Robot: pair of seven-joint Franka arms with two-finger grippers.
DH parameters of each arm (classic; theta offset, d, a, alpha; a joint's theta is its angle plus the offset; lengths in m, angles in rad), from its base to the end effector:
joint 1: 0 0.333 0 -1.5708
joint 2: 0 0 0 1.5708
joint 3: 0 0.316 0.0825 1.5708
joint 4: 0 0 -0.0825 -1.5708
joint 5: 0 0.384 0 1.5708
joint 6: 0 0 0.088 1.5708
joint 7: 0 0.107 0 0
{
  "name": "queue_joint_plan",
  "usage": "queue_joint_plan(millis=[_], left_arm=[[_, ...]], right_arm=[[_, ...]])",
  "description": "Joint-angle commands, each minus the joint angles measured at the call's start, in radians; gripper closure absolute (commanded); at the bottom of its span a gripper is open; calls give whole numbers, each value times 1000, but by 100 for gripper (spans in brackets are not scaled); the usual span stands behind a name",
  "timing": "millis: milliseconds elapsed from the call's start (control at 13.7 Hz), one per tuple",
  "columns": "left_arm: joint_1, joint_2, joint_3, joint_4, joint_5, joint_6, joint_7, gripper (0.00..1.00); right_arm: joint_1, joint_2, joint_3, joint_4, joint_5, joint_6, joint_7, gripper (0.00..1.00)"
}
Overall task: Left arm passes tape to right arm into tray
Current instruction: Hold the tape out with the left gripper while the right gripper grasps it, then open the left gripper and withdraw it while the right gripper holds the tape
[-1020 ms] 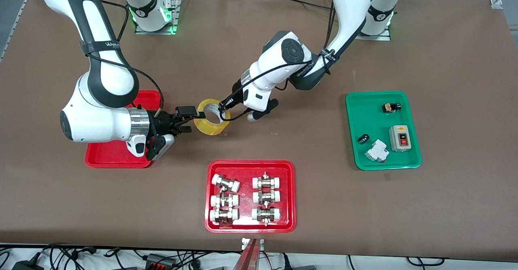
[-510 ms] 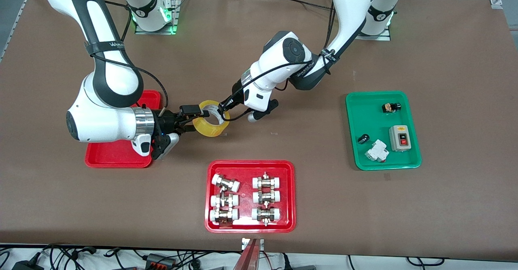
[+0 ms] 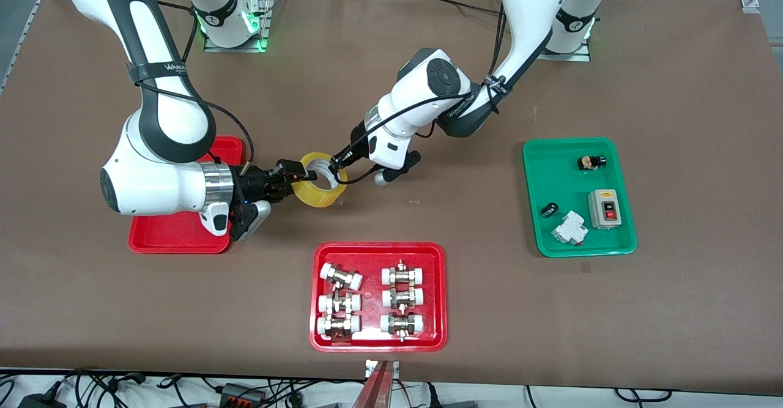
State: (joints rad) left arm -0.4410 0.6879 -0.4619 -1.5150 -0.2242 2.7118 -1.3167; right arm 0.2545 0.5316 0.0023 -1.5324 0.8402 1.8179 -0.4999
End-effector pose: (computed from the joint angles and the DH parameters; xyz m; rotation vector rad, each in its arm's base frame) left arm 0.5287 -0.5340 0.3504 2.2849 0.9272 -0.1448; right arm 0.6430 0.2319 0.3534 -2.2765 -0.5015 0.1653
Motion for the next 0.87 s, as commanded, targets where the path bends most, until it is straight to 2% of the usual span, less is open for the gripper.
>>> queue_joint_plan(millis=[0,73,219,437,583,656,802], left_arm=[[-7,8,6,35,8,3,-25,85],[1,15,6,35,8,3,-25,81],[4,12,14,35,44,2,22,0],[42,-7,11,26,83,-10,76,0],[82,-30,5,30,85,-65,127,0],[114,-51,0,30,83,-114,190,0],[185,-112,-15,38,82,-292,270,0]], right_arm=[[-3,13,1,18,8,0,-17,74],[-3,11,1,18,8,0,-17,74],[-3,13,1,18,8,0,-19,74],[-3,13,1,18,8,1,-19,74],[-3,13,-1,18,7,4,-20,74],[-3,15,-1,18,5,6,-20,74],[-3,31,-1,18,-4,18,-22,74]])
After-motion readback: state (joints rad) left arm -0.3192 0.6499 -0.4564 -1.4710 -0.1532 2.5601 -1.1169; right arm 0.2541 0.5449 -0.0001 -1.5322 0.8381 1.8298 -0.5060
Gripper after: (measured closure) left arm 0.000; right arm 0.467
